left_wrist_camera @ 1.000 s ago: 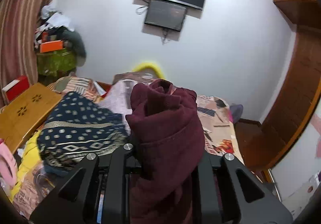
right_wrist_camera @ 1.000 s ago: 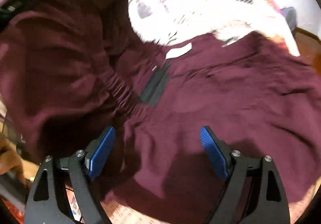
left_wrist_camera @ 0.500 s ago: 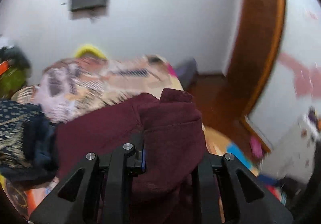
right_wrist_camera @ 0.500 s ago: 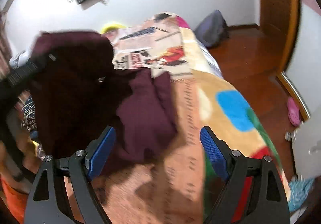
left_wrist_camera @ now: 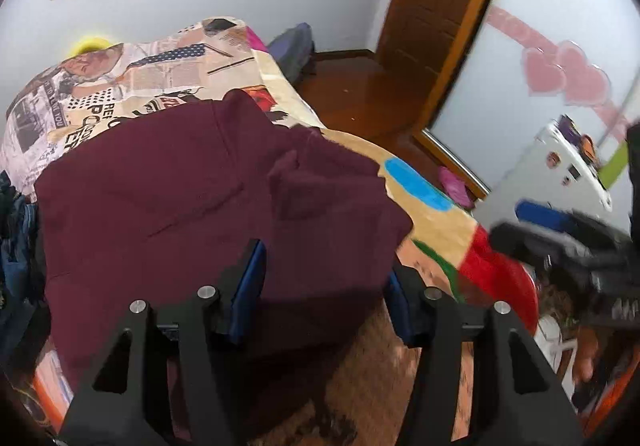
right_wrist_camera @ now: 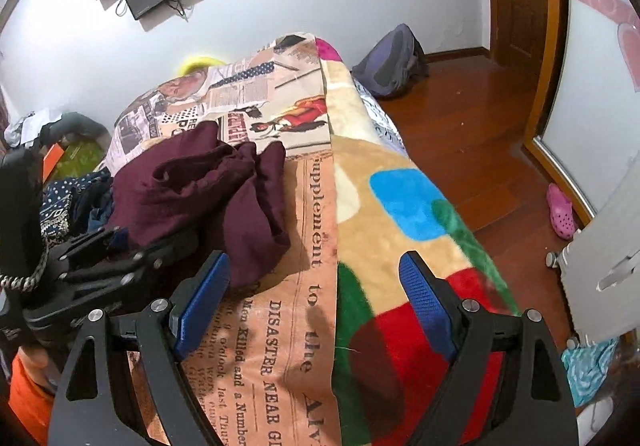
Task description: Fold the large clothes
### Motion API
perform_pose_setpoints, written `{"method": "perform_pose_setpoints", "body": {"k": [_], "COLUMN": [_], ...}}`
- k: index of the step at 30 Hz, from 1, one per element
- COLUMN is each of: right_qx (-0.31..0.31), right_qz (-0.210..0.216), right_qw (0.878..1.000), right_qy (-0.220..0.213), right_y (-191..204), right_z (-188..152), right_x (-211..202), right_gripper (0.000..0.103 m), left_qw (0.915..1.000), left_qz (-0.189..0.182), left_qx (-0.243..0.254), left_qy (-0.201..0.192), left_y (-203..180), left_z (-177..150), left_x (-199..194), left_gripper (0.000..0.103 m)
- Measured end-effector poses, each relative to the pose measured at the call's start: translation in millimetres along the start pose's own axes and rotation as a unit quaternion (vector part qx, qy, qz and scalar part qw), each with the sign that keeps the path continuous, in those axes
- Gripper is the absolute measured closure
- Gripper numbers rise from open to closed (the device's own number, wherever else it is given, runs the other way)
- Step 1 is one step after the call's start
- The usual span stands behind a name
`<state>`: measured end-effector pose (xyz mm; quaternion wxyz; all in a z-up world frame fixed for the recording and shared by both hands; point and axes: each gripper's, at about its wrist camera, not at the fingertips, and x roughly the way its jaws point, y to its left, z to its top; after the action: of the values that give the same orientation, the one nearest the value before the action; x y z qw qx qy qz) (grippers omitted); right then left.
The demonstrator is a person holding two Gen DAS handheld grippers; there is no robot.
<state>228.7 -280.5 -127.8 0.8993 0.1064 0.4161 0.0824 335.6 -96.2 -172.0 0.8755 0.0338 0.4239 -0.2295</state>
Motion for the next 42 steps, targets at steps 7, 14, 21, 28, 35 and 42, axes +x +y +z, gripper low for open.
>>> {"method": "perform_pose_setpoints", "body": {"k": [7, 14, 21, 28, 35, 42], "right_qx": [-0.033, -0.095, -0.137, -0.158, -0.116, -0.136], "right_qz": [0.007, 0.043, 0.085, 0.024, 0.050, 0.051], "right_qw": [0.999, 0.994, 0.987, 0.987, 0.989, 0.985], "right_qy": [-0.020, -0.036, -0.021, 0.034, 0.083, 0.089], "right_y": [18.4, 64.8, 106.9, 94.1, 50.7, 65.8], "right_z": [8.3, 28.8, 37.4, 28.5, 17.2, 30.4], "right_x": [-5.1, -3.1, 26.1, 73.2, 88.3, 72.3], "right_gripper": [0.019, 0.019, 0.019, 0.019, 0.016, 0.014], "left_qw": [0.9992, 0.9911, 0.9867, 0.9880, 0.9896, 0.9894], "left_qz": [0.021, 0.112, 0.135, 0.109, 0.096, 0.121], "left_qx": [0.022, -0.001, -0.080, -0.110, -0.107, -0.080], "left_qy": [-0.027, -0.073, -0.043, -0.001, 0.013, 0.008], "left_y": [7.1, 55.0, 119.8, 136.9, 130.0, 130.8], "left_z": [-18.9, -26.5, -43.1, -77.0, -95.1, -86.4], "left_x": [-44.9, -84.6, -74.8, -40.6, -31.9, -51.1], "left_gripper": [0.042, 0.031, 0.031, 0.019, 0.014, 0.014]}}
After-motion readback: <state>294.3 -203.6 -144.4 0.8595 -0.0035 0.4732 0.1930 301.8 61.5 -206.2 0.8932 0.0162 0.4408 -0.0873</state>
